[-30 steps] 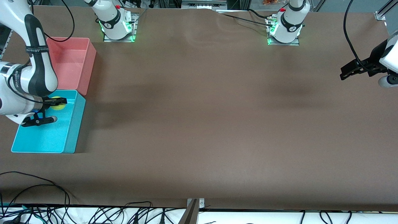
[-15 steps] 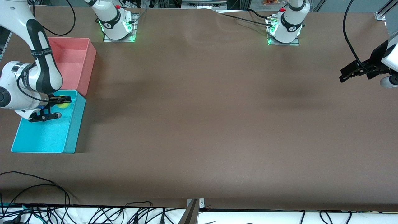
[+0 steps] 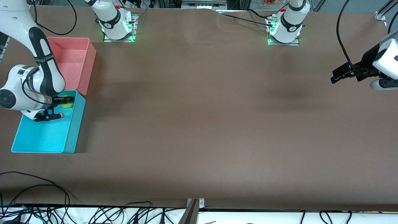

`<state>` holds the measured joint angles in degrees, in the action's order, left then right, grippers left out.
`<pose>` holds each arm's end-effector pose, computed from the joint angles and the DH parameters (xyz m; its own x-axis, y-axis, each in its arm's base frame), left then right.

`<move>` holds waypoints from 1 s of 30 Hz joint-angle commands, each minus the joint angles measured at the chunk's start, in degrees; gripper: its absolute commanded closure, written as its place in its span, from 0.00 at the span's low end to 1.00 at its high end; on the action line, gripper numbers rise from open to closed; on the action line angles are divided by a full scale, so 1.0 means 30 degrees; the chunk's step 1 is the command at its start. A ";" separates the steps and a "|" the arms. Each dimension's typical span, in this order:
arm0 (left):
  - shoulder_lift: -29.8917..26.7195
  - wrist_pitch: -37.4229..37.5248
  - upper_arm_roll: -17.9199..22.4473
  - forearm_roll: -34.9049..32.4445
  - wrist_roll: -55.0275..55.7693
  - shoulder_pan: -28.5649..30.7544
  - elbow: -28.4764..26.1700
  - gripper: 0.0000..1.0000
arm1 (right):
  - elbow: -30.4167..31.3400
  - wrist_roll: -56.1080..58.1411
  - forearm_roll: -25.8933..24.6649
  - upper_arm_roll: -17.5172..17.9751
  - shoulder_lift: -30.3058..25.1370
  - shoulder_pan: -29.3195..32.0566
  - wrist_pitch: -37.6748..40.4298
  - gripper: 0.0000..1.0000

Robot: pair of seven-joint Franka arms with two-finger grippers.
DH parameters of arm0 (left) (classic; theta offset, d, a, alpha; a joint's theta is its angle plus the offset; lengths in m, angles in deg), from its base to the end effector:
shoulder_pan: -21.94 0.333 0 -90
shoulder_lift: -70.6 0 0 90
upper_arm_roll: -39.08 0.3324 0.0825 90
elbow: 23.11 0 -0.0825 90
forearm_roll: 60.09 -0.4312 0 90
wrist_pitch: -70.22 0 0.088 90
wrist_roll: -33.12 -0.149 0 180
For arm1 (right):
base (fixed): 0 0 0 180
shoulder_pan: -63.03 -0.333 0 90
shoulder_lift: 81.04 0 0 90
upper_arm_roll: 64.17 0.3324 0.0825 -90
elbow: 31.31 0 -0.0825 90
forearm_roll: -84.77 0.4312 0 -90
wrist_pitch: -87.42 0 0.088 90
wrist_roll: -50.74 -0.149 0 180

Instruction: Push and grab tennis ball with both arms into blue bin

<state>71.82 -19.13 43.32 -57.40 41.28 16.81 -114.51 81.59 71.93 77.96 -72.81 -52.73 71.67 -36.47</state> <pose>0.6032 -0.0168 0.5727 0.9900 0.1260 -0.0628 0.1284 -0.9910 0.0368 0.5751 -0.1915 0.1380 0.9325 0.1425 -0.3319 0.1605 -0.9867 0.0272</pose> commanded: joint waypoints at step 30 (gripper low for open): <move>-0.0202 0.0515 0.0108 -0.1248 -0.0992 0.0246 -0.0032 0.00 | -0.8190 0.0234 0.0396 0.2764 -0.3136 -0.0184 0.9306 0.00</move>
<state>71.75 -17.67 43.92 -58.86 40.25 17.47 -114.71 60.81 72.22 78.16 -66.23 -61.15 71.00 -12.12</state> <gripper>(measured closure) 0.000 0.000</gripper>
